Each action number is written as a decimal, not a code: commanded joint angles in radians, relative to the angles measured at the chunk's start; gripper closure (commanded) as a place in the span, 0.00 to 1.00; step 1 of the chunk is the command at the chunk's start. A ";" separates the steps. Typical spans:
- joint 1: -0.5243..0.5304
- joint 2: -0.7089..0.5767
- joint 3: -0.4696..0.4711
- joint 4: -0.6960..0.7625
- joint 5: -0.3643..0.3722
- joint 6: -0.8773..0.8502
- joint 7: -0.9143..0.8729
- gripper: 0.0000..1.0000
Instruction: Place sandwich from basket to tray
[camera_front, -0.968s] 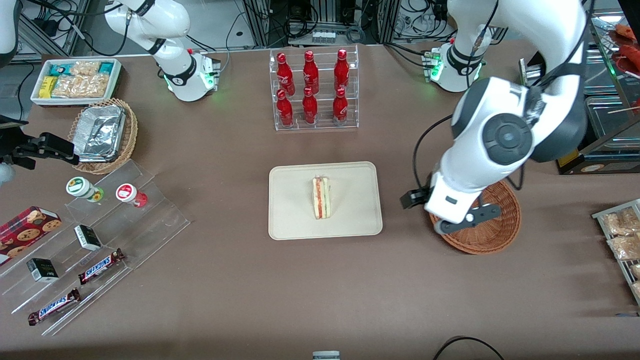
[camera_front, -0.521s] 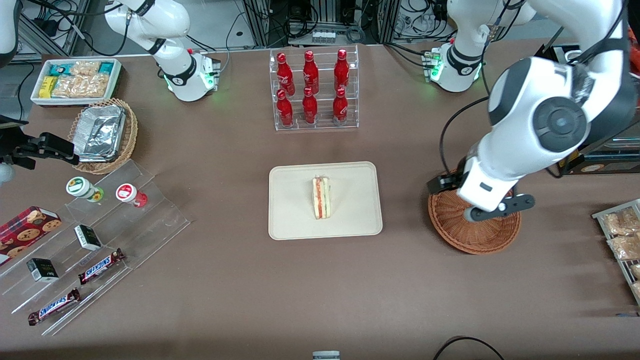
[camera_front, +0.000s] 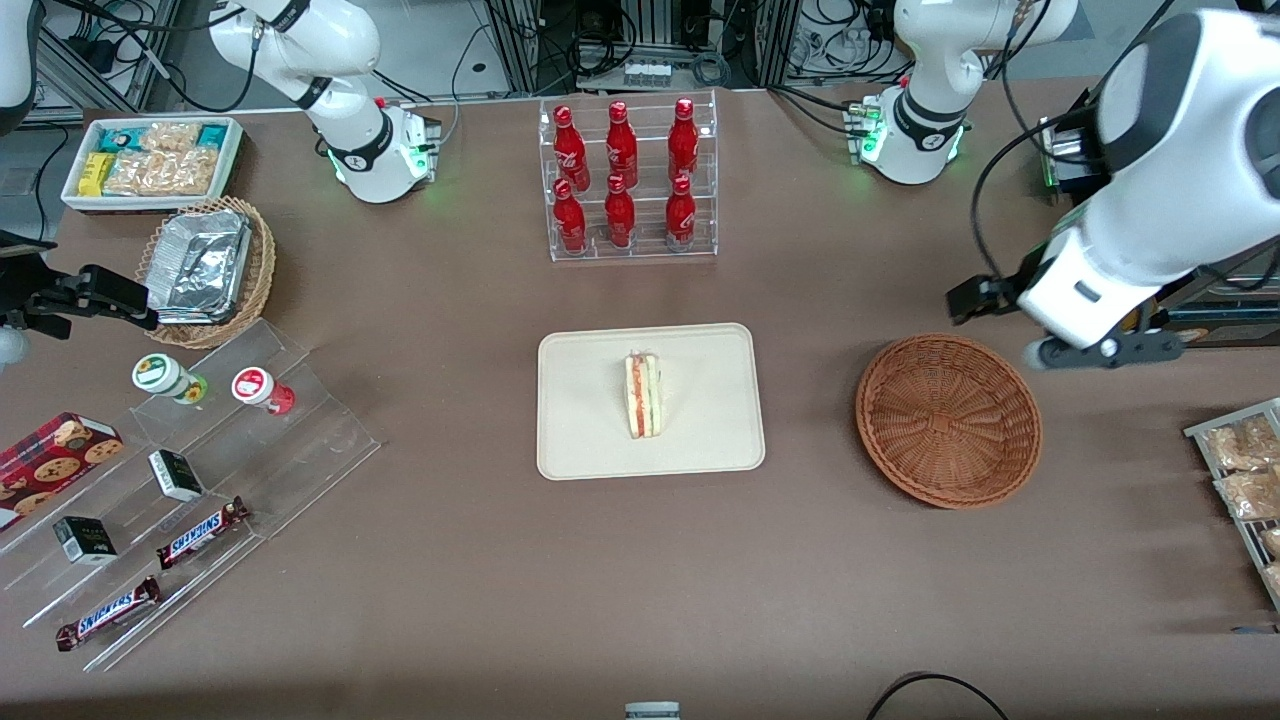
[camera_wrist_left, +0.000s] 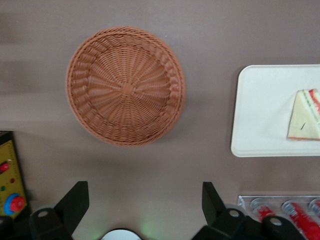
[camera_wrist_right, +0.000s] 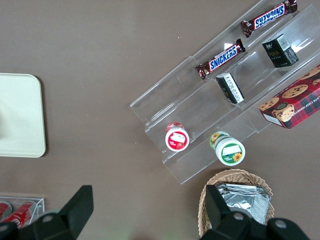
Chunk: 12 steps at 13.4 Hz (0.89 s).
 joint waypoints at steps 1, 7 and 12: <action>0.067 -0.126 -0.016 -0.119 -0.007 -0.003 0.111 0.00; 0.097 -0.216 -0.014 -0.149 0.001 -0.110 0.128 0.00; 0.097 -0.220 0.010 -0.115 -0.002 -0.123 0.133 0.00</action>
